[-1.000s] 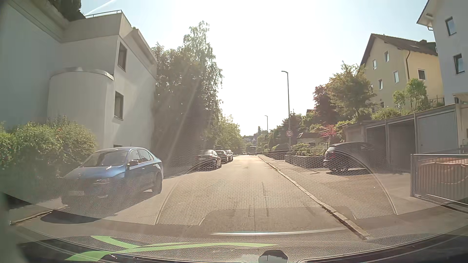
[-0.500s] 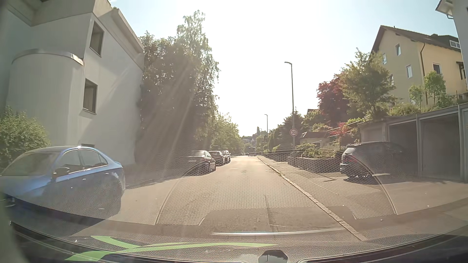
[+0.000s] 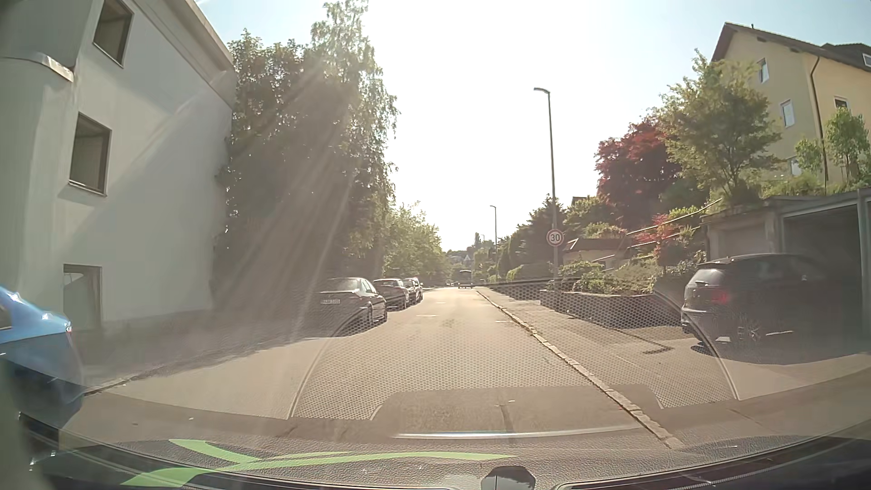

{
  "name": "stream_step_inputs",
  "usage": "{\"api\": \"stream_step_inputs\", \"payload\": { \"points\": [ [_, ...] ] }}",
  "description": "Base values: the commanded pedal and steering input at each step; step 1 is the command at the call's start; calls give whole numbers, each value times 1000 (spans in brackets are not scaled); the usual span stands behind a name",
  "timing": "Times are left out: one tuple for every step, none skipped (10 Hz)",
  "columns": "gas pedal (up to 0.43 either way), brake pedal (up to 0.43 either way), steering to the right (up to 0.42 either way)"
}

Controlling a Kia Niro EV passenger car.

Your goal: Follow the waypoints while adhering to traffic rules and regulations

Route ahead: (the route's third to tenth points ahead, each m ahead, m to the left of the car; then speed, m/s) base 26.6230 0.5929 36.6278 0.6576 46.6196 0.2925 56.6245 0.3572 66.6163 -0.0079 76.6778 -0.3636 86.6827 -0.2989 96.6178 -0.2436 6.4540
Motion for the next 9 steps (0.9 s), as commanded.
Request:
{"api": "stream_step_inputs", "payload": {
  "points": [
    [67,0,4],
    [67,0,4],
    [67,0,3],
    [67,0,1],
    [67,0,-1],
    [67,0,-1],
    [67,0,-1],
    [67,0,-1],
    [67,0,-1]
  ]
}}
